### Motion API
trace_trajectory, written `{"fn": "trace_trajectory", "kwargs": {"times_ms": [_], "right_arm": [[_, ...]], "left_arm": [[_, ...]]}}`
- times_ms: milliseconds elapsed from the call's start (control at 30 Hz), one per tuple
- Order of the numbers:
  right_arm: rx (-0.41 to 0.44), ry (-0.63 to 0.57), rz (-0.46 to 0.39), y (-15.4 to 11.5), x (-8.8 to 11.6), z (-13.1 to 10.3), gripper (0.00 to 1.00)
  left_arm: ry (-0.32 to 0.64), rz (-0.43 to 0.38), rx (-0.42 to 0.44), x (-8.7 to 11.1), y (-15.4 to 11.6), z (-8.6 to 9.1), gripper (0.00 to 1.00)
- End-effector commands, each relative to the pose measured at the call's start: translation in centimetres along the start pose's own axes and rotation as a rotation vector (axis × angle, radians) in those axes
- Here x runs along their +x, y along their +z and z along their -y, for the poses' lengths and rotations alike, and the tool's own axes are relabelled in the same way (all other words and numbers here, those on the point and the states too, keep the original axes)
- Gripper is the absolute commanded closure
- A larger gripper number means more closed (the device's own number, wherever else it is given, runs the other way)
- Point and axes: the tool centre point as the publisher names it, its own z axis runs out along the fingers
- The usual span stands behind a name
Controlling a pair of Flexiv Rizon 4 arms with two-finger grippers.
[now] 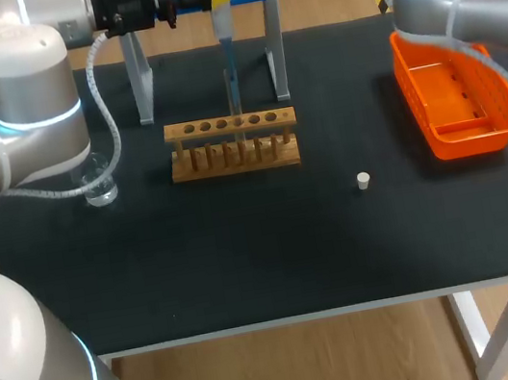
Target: Invert the test tube, pick up the pipette, mount the tip to pipette, aspirate from beaker and dispense into the tube, eject the tip, return the pipette, and cap with the stopper.
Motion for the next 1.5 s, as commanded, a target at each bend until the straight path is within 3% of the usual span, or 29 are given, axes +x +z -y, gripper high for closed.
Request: {"fn": "trace_trajectory", "kwargs": {"times_ms": [33,133,200,233,267,600,867,1233,1500], "right_arm": [[0.002,-0.029,0.011,-0.9,0.5,-1.7,1.00],[0.008,-0.064,0.020,-1.5,0.9,-2.7,1.00],[0.024,-0.083,0.039,-2.2,1.2,-3.0,0.57],[0.026,-0.091,0.041,-2.5,1.4,-3.0,0.25],[0.028,-0.096,0.044,-3.0,1.5,-3.0,0.00],[0.040,-0.117,0.073,-8.8,3.1,-0.8,0.00],[0.146,-0.185,0.105,-12.7,5.1,4.5,0.00],[0.252,-0.219,0.059,-11.7,4.8,14.7,0.00],[0.262,-0.207,0.044,-10.1,4.0,18.9,0.00]], "left_arm": [[0.000,0.004,-0.001,0.1,0.0,0.3,1.00],[0.000,0.004,-0.001,0.1,0.0,0.3,1.00],[0.000,0.004,-0.001,0.1,0.0,0.3,1.00],[0.000,0.004,-0.001,0.1,0.0,0.3,1.00],[0.000,0.004,-0.001,0.1,0.0,0.3,1.00],[0.000,0.004,-0.001,0.1,0.0,0.3,1.00],[0.000,0.004,-0.001,0.1,0.0,0.3,1.00],[0.000,0.004,-0.001,0.1,0.0,0.3,1.00],[0.000,0.004,-0.001,0.1,0.0,0.3,1.00]]}}
